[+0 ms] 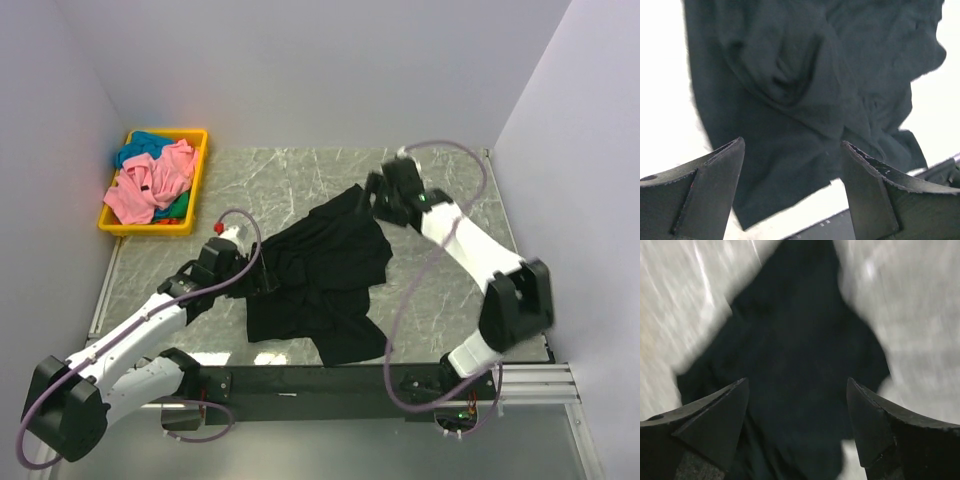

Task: Fold and stack the t-shirts
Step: Flatten the tshirt out

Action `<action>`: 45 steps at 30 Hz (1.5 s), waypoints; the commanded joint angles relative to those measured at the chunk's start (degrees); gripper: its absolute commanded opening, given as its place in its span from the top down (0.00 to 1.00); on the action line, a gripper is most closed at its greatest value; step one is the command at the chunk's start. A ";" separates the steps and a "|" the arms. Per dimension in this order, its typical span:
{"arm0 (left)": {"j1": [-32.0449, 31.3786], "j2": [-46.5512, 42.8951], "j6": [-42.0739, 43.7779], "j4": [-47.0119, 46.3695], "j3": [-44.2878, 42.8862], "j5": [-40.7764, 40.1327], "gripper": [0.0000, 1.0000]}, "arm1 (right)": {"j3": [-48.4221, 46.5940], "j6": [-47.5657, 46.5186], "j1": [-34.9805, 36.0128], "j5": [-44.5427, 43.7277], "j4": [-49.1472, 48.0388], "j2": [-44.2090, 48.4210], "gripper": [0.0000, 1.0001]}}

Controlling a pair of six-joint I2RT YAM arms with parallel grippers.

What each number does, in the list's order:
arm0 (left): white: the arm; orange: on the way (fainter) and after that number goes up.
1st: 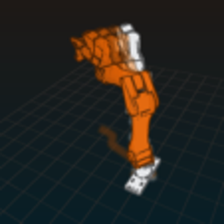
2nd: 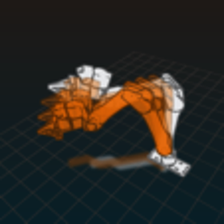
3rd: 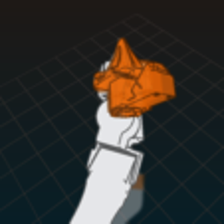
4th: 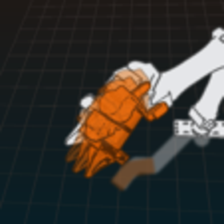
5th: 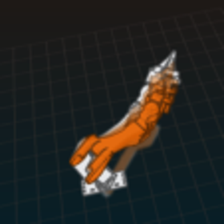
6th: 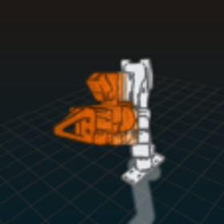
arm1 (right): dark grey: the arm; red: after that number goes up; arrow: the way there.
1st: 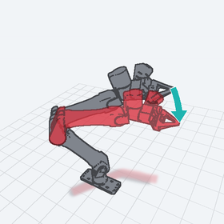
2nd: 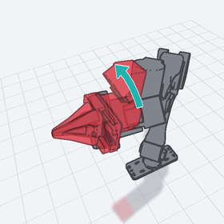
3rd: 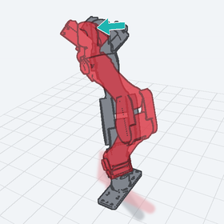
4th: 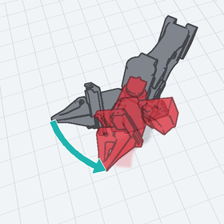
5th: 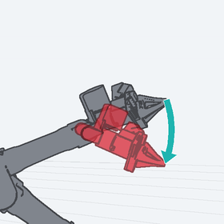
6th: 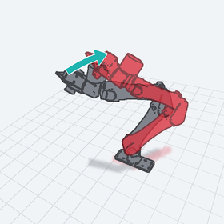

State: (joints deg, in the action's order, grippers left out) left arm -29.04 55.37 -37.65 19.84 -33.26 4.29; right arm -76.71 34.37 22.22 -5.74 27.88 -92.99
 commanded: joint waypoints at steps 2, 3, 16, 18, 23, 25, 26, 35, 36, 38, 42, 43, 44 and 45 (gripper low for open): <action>-2.95 0.35 -7.51 -1.64 2.49 1.16 0.18 | 15.86 -2.56 0.11 1.95 -2.91 12.10 0.16; -3.48 0.70 -8.31 -1.29 2.75 0.37 0.19 | 20.24 -2.21 0.19 2.39 -3.27 13.44 0.17; -3.48 9.04 -15.78 -6.38 -0.93 -8.16 0.29 | 33.73 0.78 0.11 11.97 -16.89 12.15 0.24; -3.48 12.11 -16.66 -8.92 -1.54 -6.77 0.30 | 33.55 1.31 0.11 12.50 -18.12 10.73 0.24; -3.48 17.48 -17.72 -11.40 -3.92 -5.00 0.30 | 33.82 1.93 0.11 13.56 -20.49 7.30 0.25; -3.57 19.15 -17.55 -11.40 -5.23 -5.61 0.30 | 33.73 1.84 0.02 14.43 -21.20 5.90 0.28; -3.48 19.59 -17.46 -11.40 -5.68 -5.87 0.30 | 33.55 1.93 0.11 14.61 -21.72 5.37 0.32; -3.40 27.15 -17.99 -10.96 -9.19 -10.88 0.57 | 30.83 -0.35 -1.12 13.21 -19.98 1.15 0.84; -2.96 28.11 -17.81 -10.52 -9.63 -11.32 0.71 | 30.57 -0.70 -1.91 11.64 -19.10 1.06 0.91; -2.17 28.82 -17.11 -10.17 -9.99 -11.94 0.86 | 30.04 -1.32 -3.14 9.79 -16.73 1.67 1.00; 2.82 28.91 -14.48 -8.42 -10.95 -11.77 0.99 | 28.81 -1.15 -10.24 3.74 -12.33 4.39 1.00; 4.06 28.56 -12.90 -7.97 -11.21 -11.50 0.99 | 28.37 -1.06 -11.83 0.93 -10.67 5.35 1.00; 5.29 27.69 -12.02 -7.53 -11.48 -11.24 0.99 | 27.15 -0.97 -12.98 -0.40 -9.87 5.71 1.00; 7.83 27.25 -11.14 -7.01 -12.26 -10.63 0.99 | 26.44 -1.06 -14.56 -1.46 -9.25 5.98 1.00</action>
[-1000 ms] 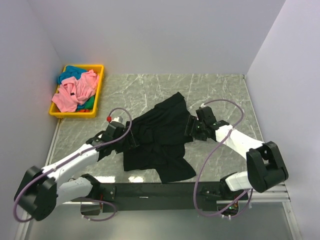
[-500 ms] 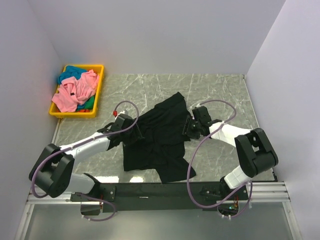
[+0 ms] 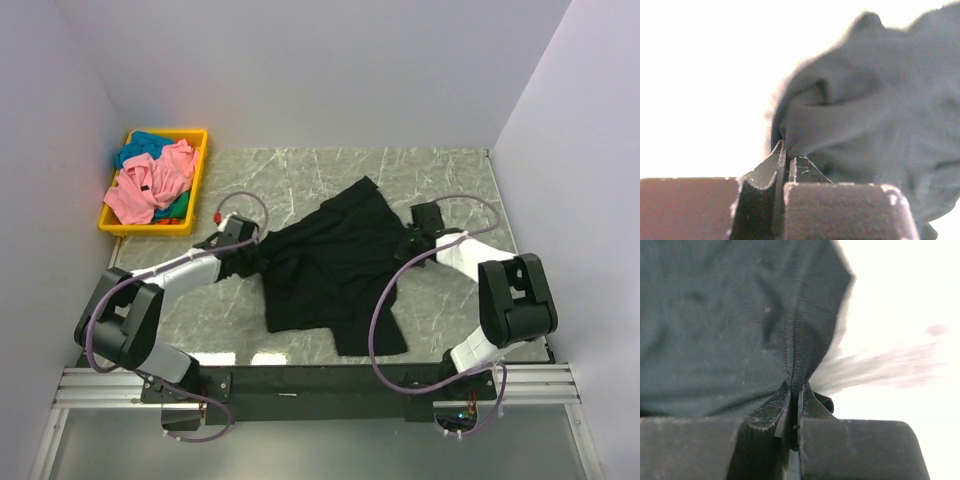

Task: Fold and stack the t-shirts
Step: Flatten the tshirt out

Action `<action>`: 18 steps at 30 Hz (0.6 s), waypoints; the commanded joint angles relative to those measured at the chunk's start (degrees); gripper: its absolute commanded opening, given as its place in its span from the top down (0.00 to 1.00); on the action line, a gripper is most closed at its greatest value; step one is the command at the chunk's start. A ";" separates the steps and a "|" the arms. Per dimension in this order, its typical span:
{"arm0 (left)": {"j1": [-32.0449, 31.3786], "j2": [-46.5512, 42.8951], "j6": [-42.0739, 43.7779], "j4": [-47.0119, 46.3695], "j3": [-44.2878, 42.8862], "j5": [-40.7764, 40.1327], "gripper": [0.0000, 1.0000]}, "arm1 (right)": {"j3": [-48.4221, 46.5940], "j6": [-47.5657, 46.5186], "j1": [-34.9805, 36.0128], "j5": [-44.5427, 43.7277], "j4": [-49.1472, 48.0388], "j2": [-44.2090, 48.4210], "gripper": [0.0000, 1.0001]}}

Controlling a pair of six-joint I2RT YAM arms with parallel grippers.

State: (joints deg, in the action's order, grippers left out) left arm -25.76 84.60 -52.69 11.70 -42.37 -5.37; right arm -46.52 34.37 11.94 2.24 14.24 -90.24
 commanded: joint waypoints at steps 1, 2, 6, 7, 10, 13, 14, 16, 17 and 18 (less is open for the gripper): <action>5.79 -2.33 6.08 2.17 -3.59 -0.70 0.99 | -4.62 -1.23 -6.73 -11.71 4.92 3.22 1.00; 7.03 -2.85 7.41 2.88 -4.21 -0.35 0.99 | -6.72 -1.41 -7.98 -12.34 5.96 2.96 1.00; 13.26 -0.85 13.91 5.17 -10.51 0.18 0.99 | -14.28 -2.90 -11.41 -14.63 8.43 -0.63 1.00; 13.97 0.29 16.28 5.61 -12.19 1.49 0.99 | -15.95 -3.78 -11.68 -14.46 8.70 -2.47 1.00; 14.95 6.88 21.11 7.19 -20.71 1.94 0.99 | -22.98 -4.75 -11.68 -14.37 10.63 -6.52 0.95; 15.04 15.31 25.60 9.91 -31.87 1.15 0.98 | -26.60 -4.66 -11.68 -12.79 11.77 -7.24 0.79; 14.95 19.51 26.57 11.48 -37.55 0.63 0.94 | -26.60 -4.66 -11.33 -12.44 11.78 -6.89 0.71; 14.95 23.14 28.69 12.37 -42.95 -0.08 0.87 | -25.90 -4.75 -10.54 -13.40 12.47 -5.13 0.51; 14.95 26.20 29.13 12.99 -45.58 -1.13 0.83 | -24.77 -4.66 -10.10 -13.66 12.74 -4.43 0.45; 14.95 27.36 29.57 14.04 -50.48 -1.57 0.75 | -23.89 -5.01 -8.53 -13.75 12.74 -3.55 0.41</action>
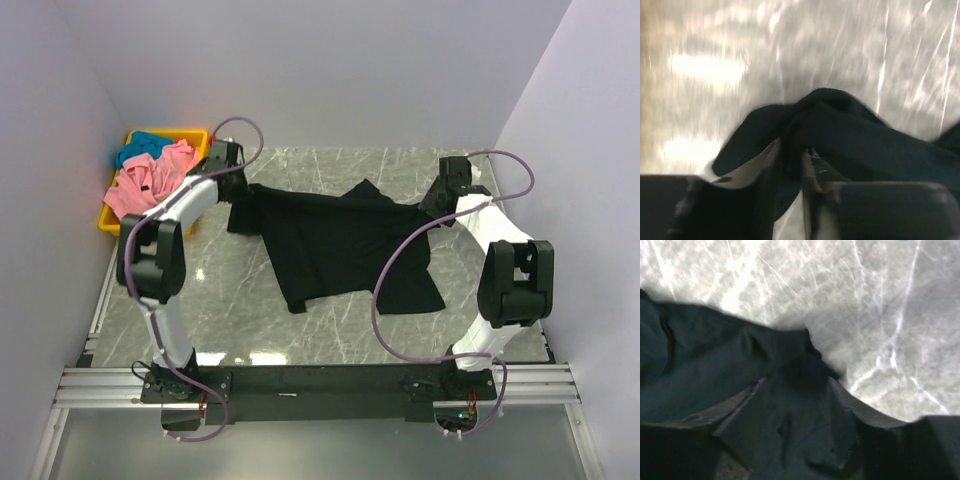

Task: Fold and stack the t-shirts
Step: Flatten the tshirt out

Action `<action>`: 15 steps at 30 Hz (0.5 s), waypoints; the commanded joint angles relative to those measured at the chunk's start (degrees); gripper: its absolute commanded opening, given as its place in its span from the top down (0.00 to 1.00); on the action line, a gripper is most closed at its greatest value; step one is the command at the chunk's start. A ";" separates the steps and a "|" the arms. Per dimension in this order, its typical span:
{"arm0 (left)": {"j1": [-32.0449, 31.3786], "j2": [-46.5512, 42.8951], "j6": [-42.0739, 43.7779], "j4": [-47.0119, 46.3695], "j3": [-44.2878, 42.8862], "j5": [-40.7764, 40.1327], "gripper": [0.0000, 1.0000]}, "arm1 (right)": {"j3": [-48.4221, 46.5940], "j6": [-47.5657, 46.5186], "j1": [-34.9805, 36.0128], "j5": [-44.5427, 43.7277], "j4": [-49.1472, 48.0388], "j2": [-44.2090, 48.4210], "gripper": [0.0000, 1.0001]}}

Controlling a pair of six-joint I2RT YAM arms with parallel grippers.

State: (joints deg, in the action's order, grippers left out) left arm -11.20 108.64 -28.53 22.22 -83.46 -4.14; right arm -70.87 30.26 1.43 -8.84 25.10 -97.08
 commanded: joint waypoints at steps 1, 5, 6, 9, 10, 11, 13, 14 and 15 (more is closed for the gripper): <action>0.39 4.20 5.77 3.80 -11.35 -3.15 0.70 | 1.60 -1.43 2.95 -2.93 1.79 5.47 0.38; -0.66 1.77 4.10 4.15 -14.37 -1.84 0.28 | 9.15 -3.10 11.11 -0.66 0.48 11.29 0.36; -2.23 0.27 3.75 3.80 -11.58 -2.62 0.18 | 10.30 -3.62 13.05 -0.30 0.13 13.12 0.36; -6.79 -7.63 1.30 3.97 -2.63 -5.78 0.14 | 14.70 -4.16 19.74 0.84 -0.67 15.94 0.36; -7.86 -9.83 0.07 4.15 0.37 -6.40 0.14 | 15.84 -3.20 20.88 1.37 -0.67 16.56 0.36; -8.91 -14.46 -1.33 4.15 3.62 -6.40 0.14 | 18.03 -2.84 22.63 2.76 -1.28 17.18 0.36; -11.64 -19.14 -6.52 4.32 13.90 -5.97 0.14 | 19.89 -1.70 24.23 2.86 -1.72 18.94 0.36; -13.65 -23.69 -8.01 4.15 20.64 -5.10 0.15 | 21.46 -1.52 25.19 2.86 -2.16 19.38 0.36; -14.89 -25.91 -9.51 4.06 23.84 -5.00 0.16 | 22.17 -1.26 25.37 3.13 -2.42 19.64 0.36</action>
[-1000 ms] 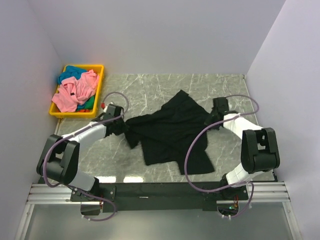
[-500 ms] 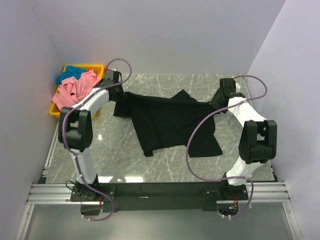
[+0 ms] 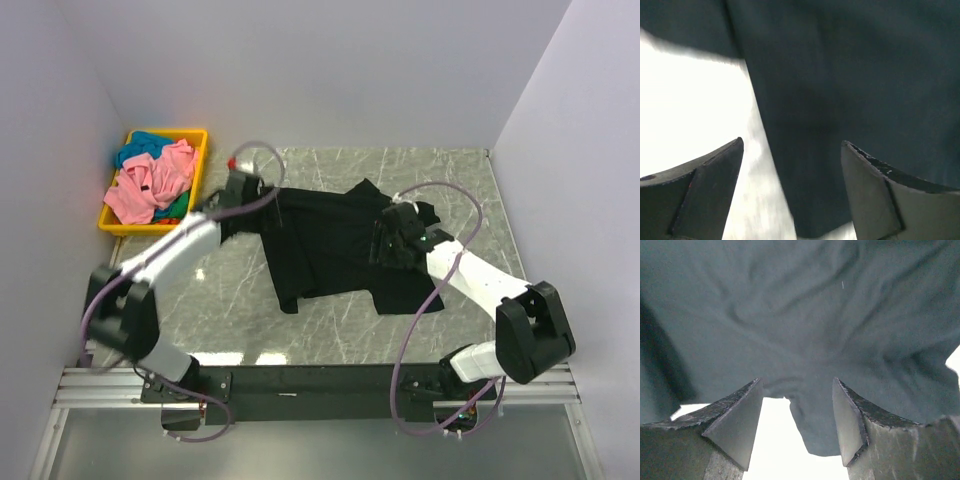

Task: Fold and stack the t-shirts
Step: Flatten the tshirt out

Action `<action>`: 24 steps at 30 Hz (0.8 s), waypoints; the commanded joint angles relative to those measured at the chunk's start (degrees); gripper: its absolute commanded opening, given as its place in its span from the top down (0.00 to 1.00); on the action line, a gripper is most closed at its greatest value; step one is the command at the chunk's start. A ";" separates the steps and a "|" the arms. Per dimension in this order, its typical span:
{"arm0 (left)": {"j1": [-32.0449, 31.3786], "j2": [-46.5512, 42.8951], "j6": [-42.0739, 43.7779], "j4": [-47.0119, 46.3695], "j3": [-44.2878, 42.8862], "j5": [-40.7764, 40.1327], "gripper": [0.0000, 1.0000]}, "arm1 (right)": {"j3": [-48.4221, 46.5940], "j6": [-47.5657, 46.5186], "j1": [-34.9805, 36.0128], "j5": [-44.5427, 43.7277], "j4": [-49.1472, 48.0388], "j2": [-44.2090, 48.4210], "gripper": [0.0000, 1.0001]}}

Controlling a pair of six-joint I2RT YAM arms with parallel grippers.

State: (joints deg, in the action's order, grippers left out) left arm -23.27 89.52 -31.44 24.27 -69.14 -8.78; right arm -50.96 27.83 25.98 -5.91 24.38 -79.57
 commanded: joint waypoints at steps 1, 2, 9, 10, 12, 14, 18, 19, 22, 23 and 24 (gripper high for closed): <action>-4.14 -8.99 -9.66 2.01 12.51 -0.37 0.17 | 3.31 1.60 0.83 0.46 -2.31 2.49 0.36; -5.63 -13.10 -11.26 2.01 15.24 -0.28 0.18 | 3.67 1.70 0.83 0.72 -2.58 2.66 0.36; -23.74 -24.30 -25.58 4.99 29.41 -4.84 0.17 | 6.22 2.57 0.92 1.08 -4.43 2.23 0.37; -25.32 -24.21 -26.56 4.91 29.94 -5.02 0.16 | 6.48 2.84 0.83 1.08 -4.87 1.97 0.37; -29.19 -22.11 -28.66 4.64 30.74 -5.28 0.16 | 6.40 3.01 0.74 0.73 -4.96 0.91 0.37; -32.70 -18.87 -29.64 5.17 29.60 -6.77 0.17 | 6.40 3.19 0.65 0.20 -5.48 0.21 0.37; -34.83 -14.11 -31.57 6.58 27.75 -12.39 0.27 | 6.57 3.98 0.30 0.64 -6.45 -1.37 0.38; -34.74 -13.50 -31.75 6.40 27.57 -13.10 0.29 | 6.66 4.16 0.22 0.64 -6.71 -1.46 0.38; -34.74 -11.56 -31.84 5.52 27.13 -16.26 0.36 | 7.28 4.42 -0.40 0.90 -7.50 -1.82 0.39; -34.74 -11.47 -31.84 5.17 26.61 -16.88 0.39 | 7.36 4.51 -1.01 0.90 -7.68 -1.82 0.39; -34.74 -11.21 -31.58 5.08 26.34 -17.41 0.40 | 7.54 4.60 -1.28 1.16 -7.77 -1.73 0.39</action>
State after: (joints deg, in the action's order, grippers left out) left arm -57.82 78.13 -61.49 30.30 -39.53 -20.73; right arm -44.45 31.48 25.87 -4.62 19.22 -80.99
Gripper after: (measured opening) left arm 0.615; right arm 0.616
